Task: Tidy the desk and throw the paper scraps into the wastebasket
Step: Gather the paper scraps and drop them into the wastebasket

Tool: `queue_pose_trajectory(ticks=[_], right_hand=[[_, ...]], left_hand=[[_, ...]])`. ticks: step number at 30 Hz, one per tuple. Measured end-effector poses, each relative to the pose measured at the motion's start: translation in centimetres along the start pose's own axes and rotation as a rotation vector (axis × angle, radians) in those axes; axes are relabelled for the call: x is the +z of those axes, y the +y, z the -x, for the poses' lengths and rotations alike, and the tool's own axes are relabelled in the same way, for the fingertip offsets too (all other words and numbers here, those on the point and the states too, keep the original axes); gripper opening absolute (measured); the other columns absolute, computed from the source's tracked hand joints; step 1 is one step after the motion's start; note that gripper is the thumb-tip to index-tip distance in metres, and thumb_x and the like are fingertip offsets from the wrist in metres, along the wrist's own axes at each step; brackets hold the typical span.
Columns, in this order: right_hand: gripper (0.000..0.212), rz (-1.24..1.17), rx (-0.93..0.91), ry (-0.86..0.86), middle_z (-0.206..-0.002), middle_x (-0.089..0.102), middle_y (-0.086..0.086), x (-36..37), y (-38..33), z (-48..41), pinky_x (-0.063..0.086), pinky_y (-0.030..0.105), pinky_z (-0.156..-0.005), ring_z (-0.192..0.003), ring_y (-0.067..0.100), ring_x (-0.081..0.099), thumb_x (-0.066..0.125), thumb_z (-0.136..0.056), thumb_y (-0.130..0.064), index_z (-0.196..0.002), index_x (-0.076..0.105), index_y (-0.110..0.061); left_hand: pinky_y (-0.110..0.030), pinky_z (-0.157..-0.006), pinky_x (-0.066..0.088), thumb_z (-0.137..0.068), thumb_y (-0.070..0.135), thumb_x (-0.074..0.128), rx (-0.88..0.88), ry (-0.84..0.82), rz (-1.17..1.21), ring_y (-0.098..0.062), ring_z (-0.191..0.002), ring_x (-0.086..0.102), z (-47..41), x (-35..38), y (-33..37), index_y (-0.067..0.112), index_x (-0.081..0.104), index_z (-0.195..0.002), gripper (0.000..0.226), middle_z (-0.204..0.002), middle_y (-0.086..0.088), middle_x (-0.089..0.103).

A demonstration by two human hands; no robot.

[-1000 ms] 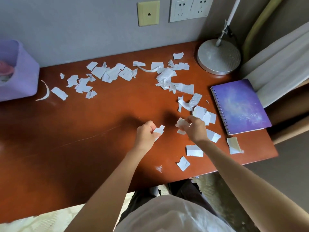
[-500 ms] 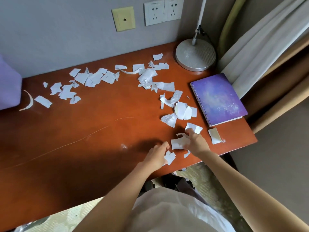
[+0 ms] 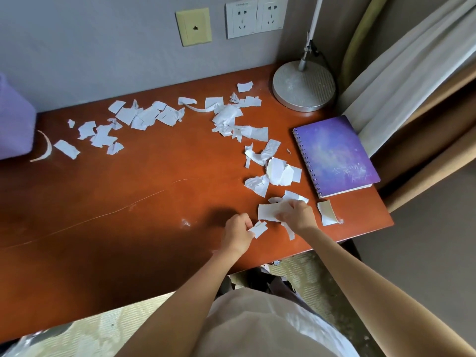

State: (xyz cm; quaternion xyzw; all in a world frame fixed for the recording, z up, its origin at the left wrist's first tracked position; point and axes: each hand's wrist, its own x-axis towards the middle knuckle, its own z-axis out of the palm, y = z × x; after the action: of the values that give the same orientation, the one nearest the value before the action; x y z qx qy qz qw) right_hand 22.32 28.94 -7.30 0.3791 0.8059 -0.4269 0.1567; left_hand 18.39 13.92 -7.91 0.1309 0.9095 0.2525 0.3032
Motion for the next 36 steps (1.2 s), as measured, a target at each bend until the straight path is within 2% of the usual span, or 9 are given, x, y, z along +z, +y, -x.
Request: queue_pose_trajectory(ticks=[7, 10, 14, 17, 21, 28, 31, 33, 36], right_hand=[[0.021, -0.107, -0.033, 0.14, -0.08, 0.063, 0.015, -2.7, -1.5, -1.3, 0.04, 0.023, -0.058, -0.073, 0.026, 0.053, 0.064, -0.079, -0.011, -0.093, 0.062, 0.005], [0.016, -0.039, -0.01, 0.128, -0.08, 0.058, 0.012, -3.8, -1.3, -1.6, 0.041, 0.028, -0.064, -0.078, 0.028, 0.054, 0.066, -0.08, -0.011, -0.091, 0.062, 0.0], [0.023, 0.094, 0.04, 0.106, -0.068, 0.048, 0.012, -3.9, -0.2, -1.6, 0.029, 0.029, -0.047, -0.07, 0.027, 0.044, 0.061, -0.082, -0.012, -0.068, 0.044, -0.005], [0.013, 0.152, 0.067, 0.093, -0.086, 0.056, 0.02, -3.5, 0.3, -1.9, 0.034, 0.027, -0.061, -0.079, 0.031, 0.053, 0.058, -0.083, -0.007, -0.09, 0.048, -0.002], [0.036, 0.146, 0.098, 0.091, -0.108, 0.063, 0.022, -2.8, 0.6, -2.5, 0.037, 0.028, -0.068, -0.102, 0.037, 0.06, 0.054, -0.083, 0.0, -0.116, 0.04, 0.0], [0.034, 0.179, 0.067, 0.064, -0.1, 0.063, 0.017, -3.2, 0.6, -3.2, 0.038, 0.026, -0.066, -0.085, 0.03, 0.057, 0.061, -0.08, -0.011, -0.112, 0.053, -0.001], [0.034, 0.192, 0.011, 0.066, -0.102, 0.065, 0.02, -3.6, 0.0, -3.1, 0.04, 0.026, -0.069, -0.096, 0.033, 0.062, 0.061, -0.081, -0.015, -0.112, 0.058, 0.0], [0.034, 0.187, -0.01, 0.031, -0.109, 0.063, 0.02, -3.6, -0.7, -3.1, 0.045, 0.029, -0.08, -0.105, 0.033, 0.06, 0.06, -0.083, -0.014, -0.114, 0.059, -0.002], [0.015, 0.274, -0.03, 0.021, -0.084, 0.054, 0.016, -3.4, -2.0, -3.1, 0.043, 0.031, -0.072, -0.081, 0.031, 0.054, 0.056, -0.083, -0.015, -0.076, 0.057, -0.002]], left_hand=[[-0.024, -0.062, 0.036, -0.078, 0.004, 0.063, -0.072, 0.14, 0.19, -0.021, -0.078, 0.053, -2.6, -3.4, 1.3, 0.01, 0.055, -0.076, 0.009, -0.082, -0.01, 0.063], [-0.025, -0.067, 0.041, -0.078, 0.005, 0.066, -0.036, 0.142, 0.148, -0.026, -0.096, 0.059, -4.2, -4.0, 2.5, 0.004, 0.06, -0.095, 0.018, -0.101, -0.012, 0.067], [-0.035, -0.088, 0.049, -0.079, 0.005, 0.068, -0.039, 0.081, 0.065, -0.031, -0.115, 0.055, -6.3, -3.6, 4.1, 0.012, 0.04, -0.132, 0.06, -0.119, -0.015, 0.06], [-0.039, -0.096, 0.046, -0.083, 0.004, 0.066, -0.075, 0.042, -0.029, -0.033, -0.121, 0.052, -7.4, -3.0, 5.4, 0.014, 0.026, -0.143, 0.072, -0.129, -0.015, 0.054], [-0.039, -0.091, 0.051, -0.085, 0.003, 0.063, -0.114, 0.049, -0.093, -0.033, -0.116, 0.055, -8.5, -2.2, 6.0, 0.009, 0.046, -0.127, 0.046, -0.127, -0.015, 0.056], [-0.032, -0.08, 0.051, -0.086, 0.007, 0.063, -0.138, 0.142, -0.003, -0.029, -0.109, 0.059, -9.1, -2.1, 6.1, 0.002, 0.062, -0.11, 0.025, -0.116, -0.014, 0.064], [-0.023, -0.065, 0.047, -0.085, 0.01, 0.064, -0.193, 0.133, 0.101, -0.027, -0.095, 0.063, -8.3, -2.8, 6.2, 0.001, 0.067, -0.095, 0.013, -0.095, -0.011, 0.066], [-0.021, -0.061, 0.043, -0.082, 0.009, 0.066, -0.238, 0.148, 0.188, -0.025, -0.078, 0.058, -7.8, -3.1, 5.8, 0.007, 0.061, -0.068, 0.014, -0.078, -0.009, 0.058], [-0.026, -0.067, 0.044, -0.077, 0.005, 0.068, -0.289, 0.218, 0.309, -0.026, -0.076, 0.055, -6.9, -3.8, 4.9, 0.001, 0.068, -0.071, 0.007, -0.082, -0.015, 0.063]])
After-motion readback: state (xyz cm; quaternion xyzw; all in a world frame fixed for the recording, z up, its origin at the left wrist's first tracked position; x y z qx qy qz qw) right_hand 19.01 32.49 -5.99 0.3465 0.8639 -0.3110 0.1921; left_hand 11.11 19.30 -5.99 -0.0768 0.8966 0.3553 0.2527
